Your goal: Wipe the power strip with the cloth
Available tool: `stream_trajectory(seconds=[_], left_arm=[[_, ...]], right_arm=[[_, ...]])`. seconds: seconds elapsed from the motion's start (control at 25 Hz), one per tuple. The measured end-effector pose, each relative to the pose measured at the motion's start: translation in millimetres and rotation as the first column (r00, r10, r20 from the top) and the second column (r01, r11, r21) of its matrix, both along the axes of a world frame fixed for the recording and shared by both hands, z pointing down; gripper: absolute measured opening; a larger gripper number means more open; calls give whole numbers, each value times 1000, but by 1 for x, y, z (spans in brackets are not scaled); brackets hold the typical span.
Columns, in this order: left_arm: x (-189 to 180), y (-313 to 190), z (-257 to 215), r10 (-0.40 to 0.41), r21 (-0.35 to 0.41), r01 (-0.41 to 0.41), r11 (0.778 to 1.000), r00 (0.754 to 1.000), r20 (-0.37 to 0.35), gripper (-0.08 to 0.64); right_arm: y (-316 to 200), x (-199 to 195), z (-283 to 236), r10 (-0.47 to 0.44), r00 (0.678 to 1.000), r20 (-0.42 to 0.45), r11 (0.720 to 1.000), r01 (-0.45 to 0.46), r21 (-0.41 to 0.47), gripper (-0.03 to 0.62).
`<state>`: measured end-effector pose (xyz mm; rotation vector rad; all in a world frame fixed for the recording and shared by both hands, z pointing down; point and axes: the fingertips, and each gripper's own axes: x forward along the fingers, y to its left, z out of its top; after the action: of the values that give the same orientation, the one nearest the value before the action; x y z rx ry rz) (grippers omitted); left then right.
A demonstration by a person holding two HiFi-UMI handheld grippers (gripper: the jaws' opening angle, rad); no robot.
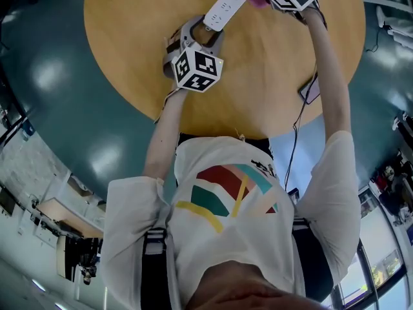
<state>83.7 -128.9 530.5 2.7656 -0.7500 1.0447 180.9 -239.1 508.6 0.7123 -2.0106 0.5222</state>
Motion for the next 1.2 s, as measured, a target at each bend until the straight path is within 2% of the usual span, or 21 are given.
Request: stream_trajectory(seconds=[0.16,0.36,0.6,0.72,0.88,0.96,1.04,1.08,1.12,1.16,1.2], left_arm=[[2,0,-8,1,-3,-1,1000,1000,-3,290],[-7,-1,9,1,1,-1,1000,1000,-2,291],[-9,5,1,-9,1,9,1000,1000,-21,291],[-12,1,-12,-44,-5,43,999,995,-89,291],[-35,3,-34,-101,-31,96,995,970,-219,291],[-42,2,-43,-100,-39,93,995,964,-248,291],[-47,-5,-45,-115,-66,102,993,965,-236,286],[-49,-12,-44,-127,-80,112,990,968,-215,218],[-49,-19,-43,-134,-88,120,989,972,-190,118],[-46,-26,-44,-134,-89,120,989,977,-168,41],[-40,-32,-46,-126,-88,113,990,980,-153,41]], right_arm=[[-11,18,-8,58,998,18,998,-58,4,40],[-15,19,7,93,996,-10,995,-92,46,40],[17,6,-25,86,996,11,990,-86,112,40],[38,-1,-45,75,996,49,986,-81,145,40],[72,-21,-54,97,986,137,981,-118,156,40],[89,-35,-58,107,972,210,976,-143,162,40],[106,-53,-58,94,959,268,975,-143,170,40],[114,-62,-57,67,960,270,975,-120,185,40],[121,-70,-54,21,970,243,974,-74,214,40],[128,-75,-51,-48,982,181,966,-1,257,40],[133,-77,-48,-131,988,82,948,100,303,40]])
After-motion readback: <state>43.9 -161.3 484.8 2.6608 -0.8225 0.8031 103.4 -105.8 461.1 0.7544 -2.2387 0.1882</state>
